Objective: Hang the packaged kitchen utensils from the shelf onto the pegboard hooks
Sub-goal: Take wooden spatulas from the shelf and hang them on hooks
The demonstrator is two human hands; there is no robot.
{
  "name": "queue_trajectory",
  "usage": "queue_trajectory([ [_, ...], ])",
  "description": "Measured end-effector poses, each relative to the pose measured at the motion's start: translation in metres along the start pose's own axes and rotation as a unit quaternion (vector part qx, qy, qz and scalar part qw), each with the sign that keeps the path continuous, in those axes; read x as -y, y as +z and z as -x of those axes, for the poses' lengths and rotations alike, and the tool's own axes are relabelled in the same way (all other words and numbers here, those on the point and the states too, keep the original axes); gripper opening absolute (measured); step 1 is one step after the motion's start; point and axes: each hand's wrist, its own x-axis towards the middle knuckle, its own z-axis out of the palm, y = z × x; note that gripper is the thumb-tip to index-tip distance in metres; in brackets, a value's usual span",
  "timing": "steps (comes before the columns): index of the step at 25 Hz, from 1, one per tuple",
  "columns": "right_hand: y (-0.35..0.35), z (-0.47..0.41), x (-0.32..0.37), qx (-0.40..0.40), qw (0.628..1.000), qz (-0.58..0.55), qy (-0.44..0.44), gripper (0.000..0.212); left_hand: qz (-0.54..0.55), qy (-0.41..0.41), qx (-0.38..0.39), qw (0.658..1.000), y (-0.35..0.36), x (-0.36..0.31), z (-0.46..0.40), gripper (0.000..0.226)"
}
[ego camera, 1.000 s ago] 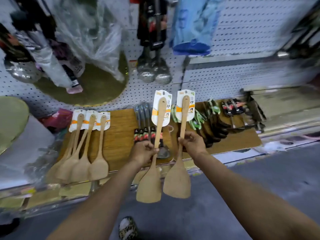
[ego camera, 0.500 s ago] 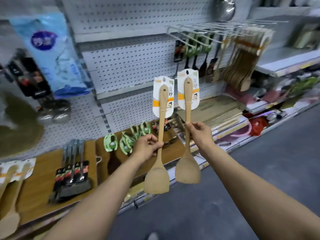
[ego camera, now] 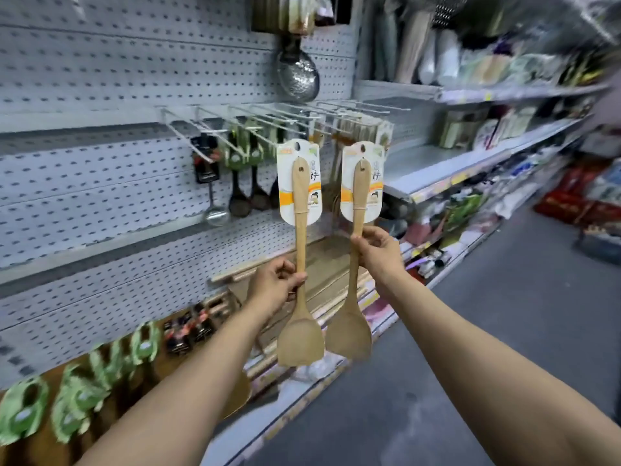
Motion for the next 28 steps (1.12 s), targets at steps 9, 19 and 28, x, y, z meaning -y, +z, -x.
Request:
queue_trajectory([
  [9, -0.073, -0.174, -0.001, 0.011, 1.000, -0.012, 0.010, 0.014, -0.039, 0.007, 0.010, 0.999, 0.120, -0.029, -0.127, 0.021],
  [19, -0.093, -0.343, -0.027, 0.174, 0.984, -0.002, 0.048, 0.041, -0.044, -0.056, -0.113, 0.991, 0.218, -0.014, -0.204, 0.022],
  [28, -0.095, -0.409, -0.047, 0.293, 0.954, -0.024, 0.059, 0.031, -0.002, -0.102, -0.190, 0.976, 0.277, -0.004, -0.231, 0.023],
])
